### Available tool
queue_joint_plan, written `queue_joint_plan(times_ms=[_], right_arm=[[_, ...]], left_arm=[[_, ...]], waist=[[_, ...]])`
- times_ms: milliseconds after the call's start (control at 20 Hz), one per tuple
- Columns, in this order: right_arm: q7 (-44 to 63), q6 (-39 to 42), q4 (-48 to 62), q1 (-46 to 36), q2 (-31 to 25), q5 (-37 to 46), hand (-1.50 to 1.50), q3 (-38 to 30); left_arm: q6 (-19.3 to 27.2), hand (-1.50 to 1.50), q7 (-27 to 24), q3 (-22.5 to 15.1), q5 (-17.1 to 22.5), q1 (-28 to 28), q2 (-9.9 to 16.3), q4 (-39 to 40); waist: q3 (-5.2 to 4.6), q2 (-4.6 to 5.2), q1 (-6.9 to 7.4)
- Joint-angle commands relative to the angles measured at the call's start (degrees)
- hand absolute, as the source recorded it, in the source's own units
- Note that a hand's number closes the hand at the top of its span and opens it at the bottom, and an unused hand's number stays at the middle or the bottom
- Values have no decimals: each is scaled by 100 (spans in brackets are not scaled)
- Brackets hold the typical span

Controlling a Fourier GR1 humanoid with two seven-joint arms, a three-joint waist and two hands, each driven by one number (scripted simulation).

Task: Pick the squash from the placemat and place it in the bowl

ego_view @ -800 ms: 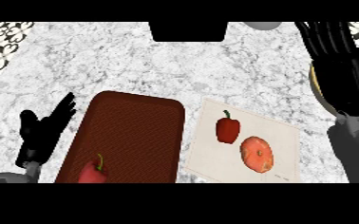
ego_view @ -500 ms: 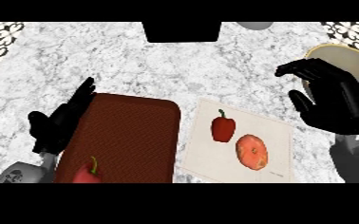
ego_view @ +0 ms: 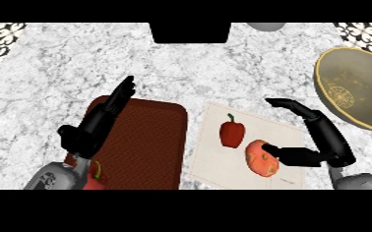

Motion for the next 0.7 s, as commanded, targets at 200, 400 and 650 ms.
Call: queue_joint_plan(times_ms=[200,400,650], right_arm=[[1457,356,-505,-714,-1048,1577,-150,628],[2414,1539,-773,-1057,-1909,1951,-150,1078],[3898,3212,-1288,-1490,-2035,1216,-150,1449]], left_arm=[[-32,0,96,-82,-121,27,-87,-171],[-69,0,95,-10,-105,-160,-123,-45],[-108,0,-79,-13,-178,15,-112,-41]], waist=[[-20,-17,101],[-42,-11,120],[-36,-16,128]])
